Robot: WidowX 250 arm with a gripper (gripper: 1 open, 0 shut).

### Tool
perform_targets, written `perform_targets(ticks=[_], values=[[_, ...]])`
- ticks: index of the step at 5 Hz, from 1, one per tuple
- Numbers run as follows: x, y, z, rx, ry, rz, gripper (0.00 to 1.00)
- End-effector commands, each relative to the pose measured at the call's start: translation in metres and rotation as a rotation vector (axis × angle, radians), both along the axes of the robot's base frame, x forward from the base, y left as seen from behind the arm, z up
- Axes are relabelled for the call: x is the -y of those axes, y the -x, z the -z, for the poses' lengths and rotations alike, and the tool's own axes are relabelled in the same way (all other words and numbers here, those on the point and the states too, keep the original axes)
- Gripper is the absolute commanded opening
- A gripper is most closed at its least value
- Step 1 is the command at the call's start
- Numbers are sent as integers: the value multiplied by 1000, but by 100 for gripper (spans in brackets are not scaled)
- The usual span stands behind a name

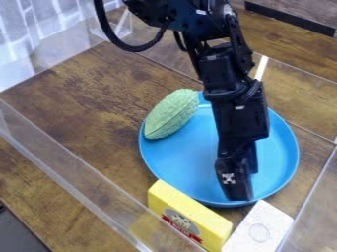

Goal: Put the yellow block in the blue tray

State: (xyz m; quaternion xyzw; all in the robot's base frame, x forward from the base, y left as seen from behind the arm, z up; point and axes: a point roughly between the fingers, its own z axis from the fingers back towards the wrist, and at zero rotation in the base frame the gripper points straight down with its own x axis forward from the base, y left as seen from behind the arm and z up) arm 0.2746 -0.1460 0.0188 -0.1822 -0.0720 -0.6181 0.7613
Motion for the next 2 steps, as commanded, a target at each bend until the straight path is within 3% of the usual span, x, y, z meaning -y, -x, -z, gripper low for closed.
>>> perform_targets(ticks=[1,2], values=[[-6,6,13,-47,-19,31,100],[-7,6,13,-51,-17,52,100]])
